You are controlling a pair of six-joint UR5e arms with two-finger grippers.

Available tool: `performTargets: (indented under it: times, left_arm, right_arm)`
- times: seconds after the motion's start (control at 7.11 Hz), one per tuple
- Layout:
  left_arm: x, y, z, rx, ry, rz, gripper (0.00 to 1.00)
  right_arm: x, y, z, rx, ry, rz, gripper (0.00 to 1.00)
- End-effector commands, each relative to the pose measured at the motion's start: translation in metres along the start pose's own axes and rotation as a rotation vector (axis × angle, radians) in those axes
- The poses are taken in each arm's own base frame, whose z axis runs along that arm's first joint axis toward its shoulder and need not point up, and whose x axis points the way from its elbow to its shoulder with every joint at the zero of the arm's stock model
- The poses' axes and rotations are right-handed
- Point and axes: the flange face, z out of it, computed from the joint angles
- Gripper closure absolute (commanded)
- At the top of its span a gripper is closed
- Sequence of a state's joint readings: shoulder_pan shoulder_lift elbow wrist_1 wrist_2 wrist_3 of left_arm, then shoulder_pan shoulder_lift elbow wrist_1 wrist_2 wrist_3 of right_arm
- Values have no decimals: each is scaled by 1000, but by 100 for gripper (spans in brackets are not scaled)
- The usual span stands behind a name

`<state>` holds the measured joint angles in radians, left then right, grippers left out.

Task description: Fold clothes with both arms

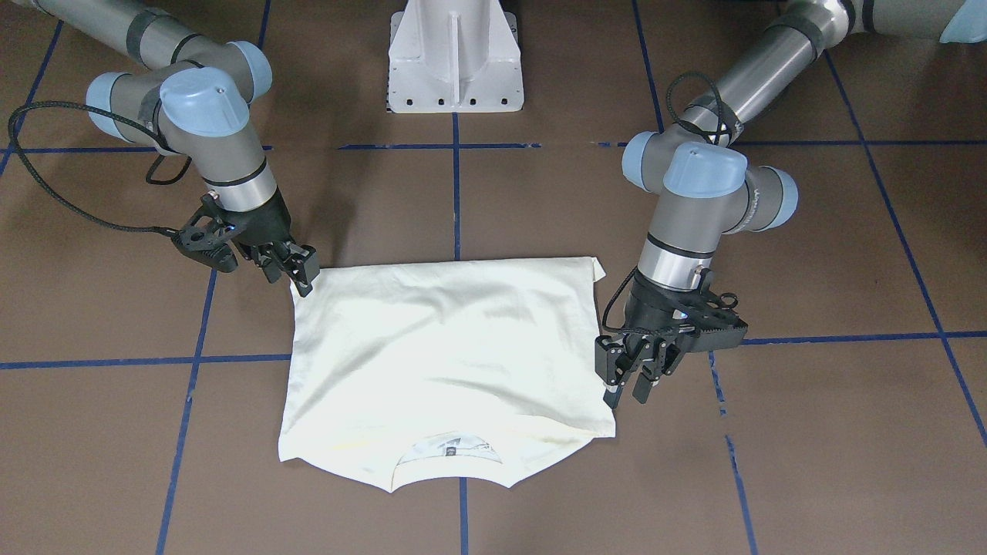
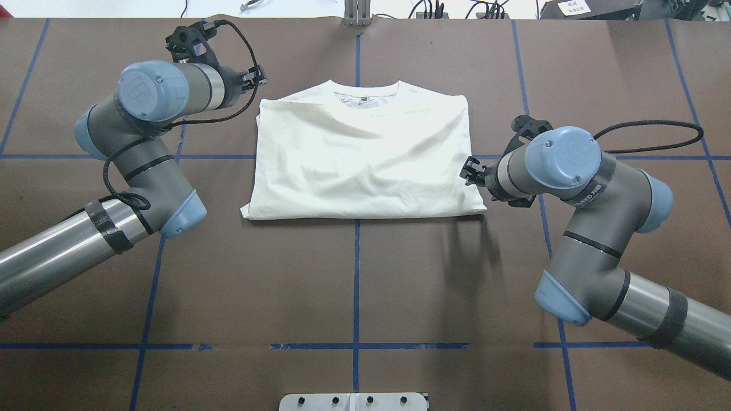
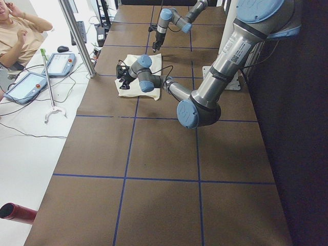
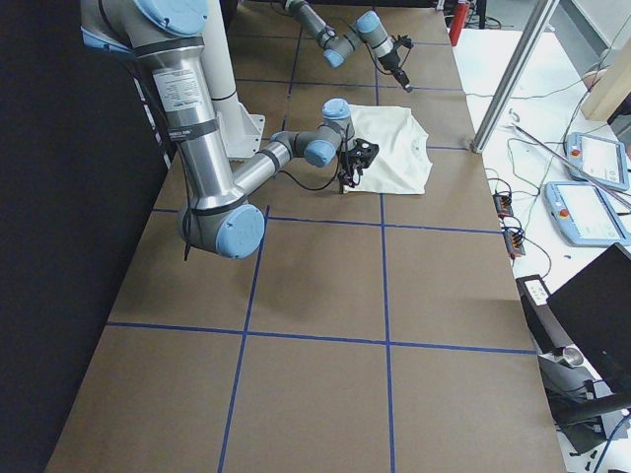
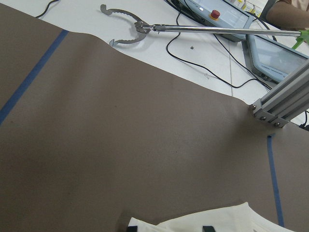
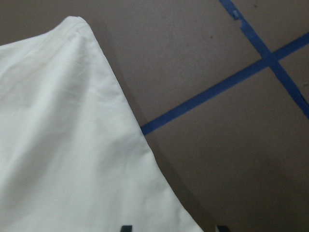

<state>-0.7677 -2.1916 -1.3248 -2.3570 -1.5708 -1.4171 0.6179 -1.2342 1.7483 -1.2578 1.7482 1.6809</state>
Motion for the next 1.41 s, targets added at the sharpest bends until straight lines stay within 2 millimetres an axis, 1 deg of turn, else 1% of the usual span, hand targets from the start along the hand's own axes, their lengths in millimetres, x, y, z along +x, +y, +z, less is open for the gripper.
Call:
performTargets:
  times: [0.0,0.56,0.7,0.84,0.98,1.12,1.27]
  left_arm:
    - [-4,1,1,-2,-6,0,46]
    - [-4,1,1,-1,-4,0,46]
    - [-4,1,1,-1,-4,-2,46]
    - [-4,1,1,-1,-4,0,46]
    - [-3,1,0,-1,-3,-2,46]
    - [-3,1,0,-1,-3,-2,46]
    - [-3,1,0,-1,-3,-2,47]
  right_arm:
    - [6,10,8,11,14,-3,34]
    - [11,16,18,9,32,-6,39]
    - [10,18,18,8,31,-8,50]
    - [10,18,16,5,29,-9,97]
    - [13,22,18,1,34,-13,100]
    - [15,25,15,-6,30,-19,100]
    - [18,38,7,-25,19,-32,100]
